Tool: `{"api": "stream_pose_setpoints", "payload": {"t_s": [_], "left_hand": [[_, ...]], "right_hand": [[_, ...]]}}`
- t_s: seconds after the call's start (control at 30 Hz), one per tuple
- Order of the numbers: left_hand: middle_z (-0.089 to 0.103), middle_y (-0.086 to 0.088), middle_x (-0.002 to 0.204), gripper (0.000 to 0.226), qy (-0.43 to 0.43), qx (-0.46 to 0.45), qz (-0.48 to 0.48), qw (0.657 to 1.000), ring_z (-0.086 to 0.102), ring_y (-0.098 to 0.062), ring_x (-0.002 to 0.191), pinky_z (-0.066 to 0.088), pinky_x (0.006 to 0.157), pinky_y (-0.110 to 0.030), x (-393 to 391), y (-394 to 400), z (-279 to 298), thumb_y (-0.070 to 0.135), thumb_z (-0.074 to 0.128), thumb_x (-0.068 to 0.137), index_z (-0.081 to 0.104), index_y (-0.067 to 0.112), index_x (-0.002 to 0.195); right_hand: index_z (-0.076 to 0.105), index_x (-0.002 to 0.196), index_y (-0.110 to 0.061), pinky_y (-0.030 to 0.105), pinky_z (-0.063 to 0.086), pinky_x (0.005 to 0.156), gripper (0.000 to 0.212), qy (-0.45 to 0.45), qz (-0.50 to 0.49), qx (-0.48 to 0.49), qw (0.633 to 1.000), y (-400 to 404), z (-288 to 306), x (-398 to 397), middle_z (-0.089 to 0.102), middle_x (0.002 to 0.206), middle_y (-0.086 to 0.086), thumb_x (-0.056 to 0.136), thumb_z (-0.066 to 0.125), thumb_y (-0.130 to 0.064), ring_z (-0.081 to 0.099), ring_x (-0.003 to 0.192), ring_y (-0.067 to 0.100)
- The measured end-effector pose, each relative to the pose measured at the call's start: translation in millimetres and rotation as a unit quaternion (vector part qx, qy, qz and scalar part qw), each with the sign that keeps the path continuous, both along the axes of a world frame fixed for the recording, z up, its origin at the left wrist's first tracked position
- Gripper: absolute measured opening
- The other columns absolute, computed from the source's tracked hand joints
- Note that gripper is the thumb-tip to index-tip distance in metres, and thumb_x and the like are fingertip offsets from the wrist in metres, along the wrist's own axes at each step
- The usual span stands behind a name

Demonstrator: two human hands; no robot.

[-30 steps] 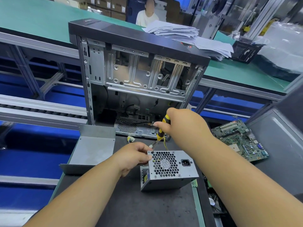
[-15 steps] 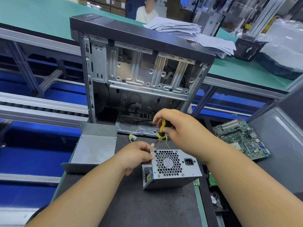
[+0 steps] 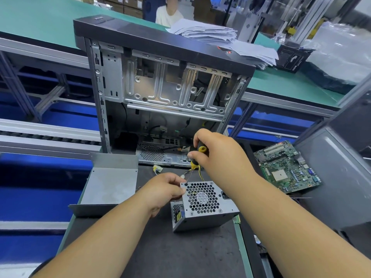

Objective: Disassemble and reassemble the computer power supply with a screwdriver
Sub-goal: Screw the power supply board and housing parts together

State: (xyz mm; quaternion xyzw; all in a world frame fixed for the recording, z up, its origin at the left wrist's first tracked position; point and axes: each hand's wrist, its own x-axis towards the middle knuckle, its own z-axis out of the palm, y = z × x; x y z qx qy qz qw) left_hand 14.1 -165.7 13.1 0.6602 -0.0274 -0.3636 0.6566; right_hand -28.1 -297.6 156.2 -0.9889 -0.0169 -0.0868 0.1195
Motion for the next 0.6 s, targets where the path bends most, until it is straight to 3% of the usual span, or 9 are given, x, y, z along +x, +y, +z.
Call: {"api": "stream_pose_setpoints", "payload": {"t_s": [0.1,0.17,0.23,0.43,0.6], "left_hand": [[0.068,-0.016,0.100,0.019,0.004,-0.006,-0.004,1.000,0.067,-0.026,0.094,0.054,0.094,-0.036,-0.5,0.4,0.4,-0.009,0.062,0.087,0.067,0.006,0.098],[0.068,-0.012,0.098,0.020,0.002,-0.004,0.000,1.000,0.067,-0.025,0.093,0.055,0.092,-0.034,-0.7,0.3,1.0,-0.009,0.062,0.087,0.067,0.008,0.096],[0.066,-0.009,0.094,0.020,-0.005,0.001,0.003,1.000,0.066,-0.022,0.089,0.056,0.088,-0.032,-1.5,0.3,1.6,-0.009,0.062,0.087,0.067,0.009,0.094],[0.066,-0.007,0.088,0.019,-0.016,0.007,0.010,1.000,0.066,-0.022,0.087,0.056,0.090,-0.034,-3.7,-0.5,3.1,-0.008,0.062,0.088,0.066,0.010,0.095],[0.070,-0.011,0.101,0.017,-0.022,0.022,0.012,0.999,0.068,-0.028,0.096,0.055,0.093,-0.037,-4.4,-1.6,5.6,-0.005,0.063,0.087,0.067,0.008,0.097]], "right_hand": [[0.047,0.099,-0.022,0.033,0.040,0.060,0.020,0.027,0.006,-0.052,0.998,0.8,6.1,-0.8,0.048,0.078,-0.006,0.096,0.059,-0.038,0.049,0.074,0.019],[0.047,0.103,-0.025,0.036,0.048,0.067,0.011,0.065,0.017,-0.011,0.998,-0.6,12.0,-0.1,0.053,0.092,-0.004,0.098,0.056,-0.028,0.055,0.080,0.020],[0.048,0.106,-0.027,0.039,0.051,0.075,0.017,0.099,0.030,0.042,0.994,-0.7,16.2,-1.4,0.058,0.100,-0.004,0.097,0.055,-0.014,0.058,0.086,0.019],[0.052,0.100,-0.021,0.034,0.048,0.070,0.014,0.081,0.028,0.022,0.996,3.2,16.4,-4.0,0.061,0.087,-0.002,0.093,0.064,-0.018,0.057,0.081,0.019],[0.051,0.095,-0.018,0.036,0.049,0.066,0.019,0.053,0.028,0.018,0.998,1.6,14.1,-6.4,0.060,0.081,-0.002,0.092,0.066,-0.029,0.057,0.076,0.019]]}}
